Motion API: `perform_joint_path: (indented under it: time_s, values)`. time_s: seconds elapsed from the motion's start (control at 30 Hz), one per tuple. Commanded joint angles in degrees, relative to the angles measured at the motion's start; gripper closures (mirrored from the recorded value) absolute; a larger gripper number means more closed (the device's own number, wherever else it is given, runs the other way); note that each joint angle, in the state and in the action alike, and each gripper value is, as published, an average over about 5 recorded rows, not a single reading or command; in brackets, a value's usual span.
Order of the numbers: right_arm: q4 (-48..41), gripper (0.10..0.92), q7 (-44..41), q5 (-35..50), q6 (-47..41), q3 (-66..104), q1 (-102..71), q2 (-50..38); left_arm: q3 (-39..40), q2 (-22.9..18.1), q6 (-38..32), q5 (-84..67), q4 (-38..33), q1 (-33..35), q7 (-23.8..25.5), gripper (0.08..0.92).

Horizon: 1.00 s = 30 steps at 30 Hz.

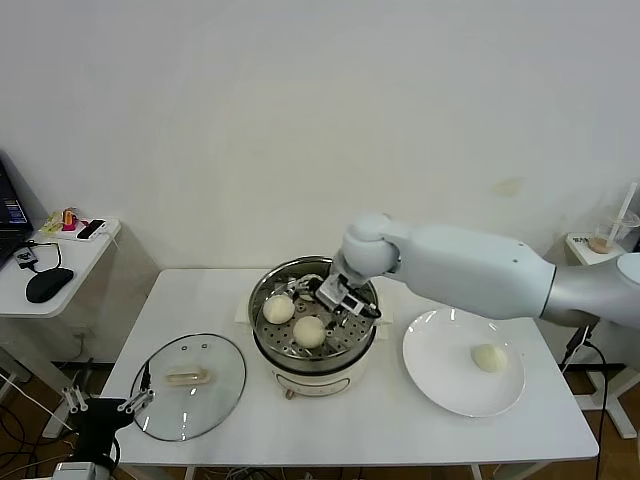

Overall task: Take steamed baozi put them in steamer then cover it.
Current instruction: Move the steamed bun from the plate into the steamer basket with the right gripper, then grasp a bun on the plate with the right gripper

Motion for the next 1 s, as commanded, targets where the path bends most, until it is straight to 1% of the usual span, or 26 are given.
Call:
perform_joint_path:
  time_s: [0.03, 0.2, 0.4, 0.53, 0.63, 0.77, 0.9, 1.0]
  values:
    - [0.7, 0.202, 0.5, 4.4, -11.3, 5.2, 0.4, -5.8, 0.6, 0.3, 0.1, 0.1, 0.3, -0.4, 0.1, 0.177]
    - [4.1, 0.203, -2.1, 11.6, -20.8, 6.7, 1.0, -13.1, 1.4, 1.0, 0.1, 0.1, 1.0, -1.2, 0.1, 0.177]
    - [5.8, 0.203, -3.0, 14.1, -27.2, 7.6, 0.1, -24.1, 2.3, 2.2, 0.2, -0.1, 1.6, -2.2, 0.2, 0.177]
    - [7.2, 0.203, -2.6, 13.1, -29.5, 10.2, -3.4, -31.8, 3.3, 2.8, 0.3, -0.1, 2.3, -3.0, 0.2, 0.177]
    - [8.5, 0.203, -2.6, 10.2, -29.4, 15.1, -10.0, -36.9, 4.2, 3.1, 0.3, 0.0, 2.9, -3.5, 0.3, 0.177]
    - [8.8, 0.203, -3.6, 5.1, -25.8, 25.2, -23.4, -41.6, 5.1, 3.6, 0.3, 0.2, 3.3, -4.0, 0.3, 0.177]
    - [6.9, 0.203, -6.5, -0.7, -20.5, 37.5, -37.2, -43.4, 5.4, 4.0, 0.4, 0.2, 3.4, -4.3, 0.4, 0.177]
    - [4.8, 0.203, -7.8, -4.7, -17.7, 43.9, -44.5, -42.8, 5.4, 4.3, 0.5, 0.2, 3.5, -4.2, 0.5, 0.177]
